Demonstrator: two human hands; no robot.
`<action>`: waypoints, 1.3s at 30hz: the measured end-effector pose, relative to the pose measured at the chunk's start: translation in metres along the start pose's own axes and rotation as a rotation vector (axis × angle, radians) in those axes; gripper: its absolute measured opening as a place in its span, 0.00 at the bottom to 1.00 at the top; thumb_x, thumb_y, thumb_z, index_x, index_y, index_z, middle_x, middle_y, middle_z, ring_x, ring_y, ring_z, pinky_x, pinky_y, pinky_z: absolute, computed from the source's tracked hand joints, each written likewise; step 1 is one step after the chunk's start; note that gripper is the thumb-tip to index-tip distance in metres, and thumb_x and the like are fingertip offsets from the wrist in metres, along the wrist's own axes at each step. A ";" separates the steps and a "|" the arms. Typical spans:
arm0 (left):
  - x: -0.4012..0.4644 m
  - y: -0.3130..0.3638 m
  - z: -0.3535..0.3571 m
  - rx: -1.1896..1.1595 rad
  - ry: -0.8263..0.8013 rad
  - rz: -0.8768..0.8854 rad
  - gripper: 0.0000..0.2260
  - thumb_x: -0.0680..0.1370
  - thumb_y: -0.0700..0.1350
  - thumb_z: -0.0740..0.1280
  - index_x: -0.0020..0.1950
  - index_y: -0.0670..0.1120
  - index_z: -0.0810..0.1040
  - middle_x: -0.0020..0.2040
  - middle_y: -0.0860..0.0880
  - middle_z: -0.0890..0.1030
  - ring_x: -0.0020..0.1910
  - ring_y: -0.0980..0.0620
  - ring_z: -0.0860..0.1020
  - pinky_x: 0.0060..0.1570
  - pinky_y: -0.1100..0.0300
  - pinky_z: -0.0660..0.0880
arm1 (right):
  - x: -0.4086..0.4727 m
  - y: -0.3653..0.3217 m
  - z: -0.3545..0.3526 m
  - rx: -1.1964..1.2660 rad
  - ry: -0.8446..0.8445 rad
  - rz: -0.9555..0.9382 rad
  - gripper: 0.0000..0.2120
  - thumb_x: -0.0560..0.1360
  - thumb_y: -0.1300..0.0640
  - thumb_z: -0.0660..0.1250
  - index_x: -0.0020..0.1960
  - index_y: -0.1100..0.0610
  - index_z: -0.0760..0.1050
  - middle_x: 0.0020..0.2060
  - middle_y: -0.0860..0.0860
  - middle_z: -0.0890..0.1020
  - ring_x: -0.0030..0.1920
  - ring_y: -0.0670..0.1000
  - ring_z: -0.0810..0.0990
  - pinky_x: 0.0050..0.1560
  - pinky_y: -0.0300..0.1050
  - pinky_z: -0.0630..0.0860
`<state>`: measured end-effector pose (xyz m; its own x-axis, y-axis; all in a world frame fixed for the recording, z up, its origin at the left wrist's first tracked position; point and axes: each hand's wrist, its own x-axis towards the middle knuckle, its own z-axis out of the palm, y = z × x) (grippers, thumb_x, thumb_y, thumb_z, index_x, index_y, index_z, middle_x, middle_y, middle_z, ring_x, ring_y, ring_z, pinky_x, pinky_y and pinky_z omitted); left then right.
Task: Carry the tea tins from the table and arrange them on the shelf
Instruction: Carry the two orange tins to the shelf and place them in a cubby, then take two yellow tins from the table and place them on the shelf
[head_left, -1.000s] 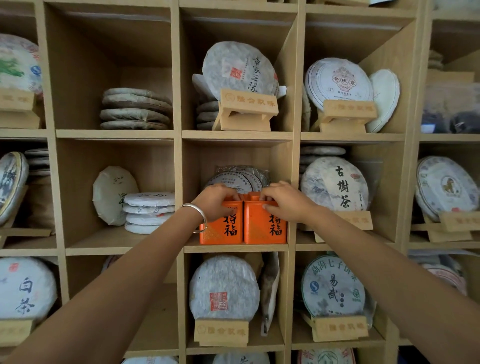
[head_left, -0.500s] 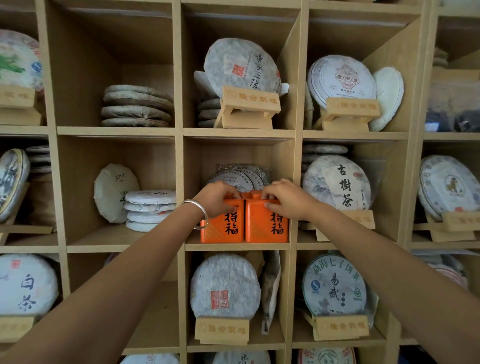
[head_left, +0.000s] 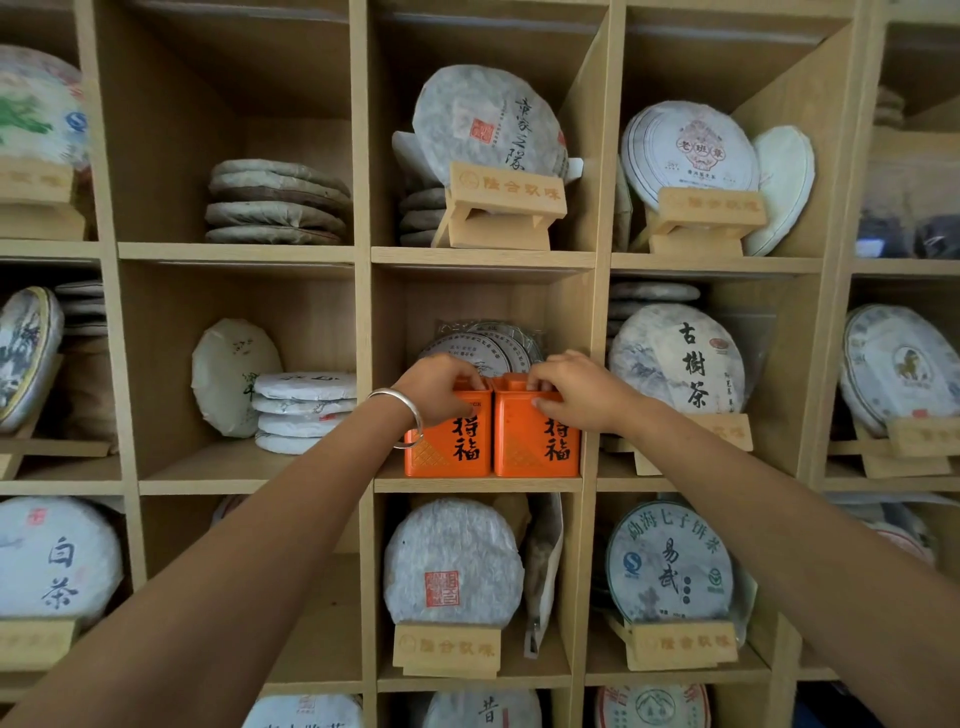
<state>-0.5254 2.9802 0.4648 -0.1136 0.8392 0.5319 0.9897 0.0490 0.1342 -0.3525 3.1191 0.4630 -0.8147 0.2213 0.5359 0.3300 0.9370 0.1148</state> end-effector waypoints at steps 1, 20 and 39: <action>0.000 0.000 0.001 0.002 0.001 -0.002 0.11 0.72 0.42 0.72 0.54 0.47 0.80 0.50 0.51 0.77 0.52 0.51 0.75 0.54 0.56 0.72 | 0.000 0.000 0.000 0.000 0.002 0.000 0.07 0.76 0.54 0.66 0.53 0.53 0.77 0.44 0.47 0.74 0.50 0.48 0.70 0.57 0.50 0.71; 0.000 0.028 -0.016 -0.023 0.036 0.046 0.14 0.75 0.47 0.68 0.60 0.47 0.75 0.60 0.46 0.78 0.59 0.49 0.75 0.59 0.53 0.73 | -0.011 -0.010 -0.011 -0.022 0.086 0.020 0.16 0.76 0.51 0.65 0.61 0.54 0.71 0.53 0.52 0.74 0.56 0.52 0.72 0.52 0.47 0.72; 0.001 0.270 0.076 -0.180 -0.219 0.728 0.13 0.74 0.47 0.67 0.57 0.44 0.76 0.55 0.44 0.80 0.53 0.44 0.78 0.51 0.55 0.74 | -0.321 -0.004 -0.163 -0.509 -0.167 0.850 0.17 0.75 0.50 0.66 0.61 0.53 0.71 0.56 0.55 0.78 0.55 0.57 0.76 0.44 0.46 0.70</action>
<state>-0.2521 3.0352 0.4380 0.5971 0.7150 0.3637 0.7772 -0.6279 -0.0416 -0.0144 3.0003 0.4271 -0.2580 0.8347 0.4865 0.9660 0.2324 0.1136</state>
